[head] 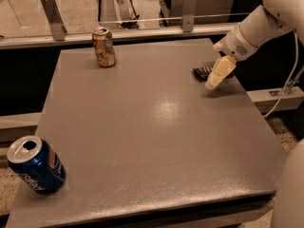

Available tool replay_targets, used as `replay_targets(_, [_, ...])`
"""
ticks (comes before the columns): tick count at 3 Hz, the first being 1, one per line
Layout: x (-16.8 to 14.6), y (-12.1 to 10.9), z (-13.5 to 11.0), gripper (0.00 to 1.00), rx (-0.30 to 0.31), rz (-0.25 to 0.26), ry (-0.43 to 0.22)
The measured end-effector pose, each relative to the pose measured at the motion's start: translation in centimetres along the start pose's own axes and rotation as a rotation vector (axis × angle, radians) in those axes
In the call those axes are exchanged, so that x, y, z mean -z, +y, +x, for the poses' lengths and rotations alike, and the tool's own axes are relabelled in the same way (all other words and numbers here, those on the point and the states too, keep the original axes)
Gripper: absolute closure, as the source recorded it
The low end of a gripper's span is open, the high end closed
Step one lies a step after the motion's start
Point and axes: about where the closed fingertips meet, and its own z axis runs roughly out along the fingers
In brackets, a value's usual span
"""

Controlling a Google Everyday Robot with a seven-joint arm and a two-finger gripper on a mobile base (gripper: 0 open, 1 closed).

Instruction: Move rxbar chocolate near pepsi can

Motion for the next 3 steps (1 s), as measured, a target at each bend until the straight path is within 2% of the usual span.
replay_targets(1, [-1.23, -0.96, 0.51, 0.18, -0.034, -0.013, 0.008])
replay_targets(2, [-1.57, -1.25, 0.95, 0.41, -0.058, -0.021, 0.012])
replay_targets(3, [-0.85, -1.34, 0.26, 0.65, -0.059, -0.021, -0.006])
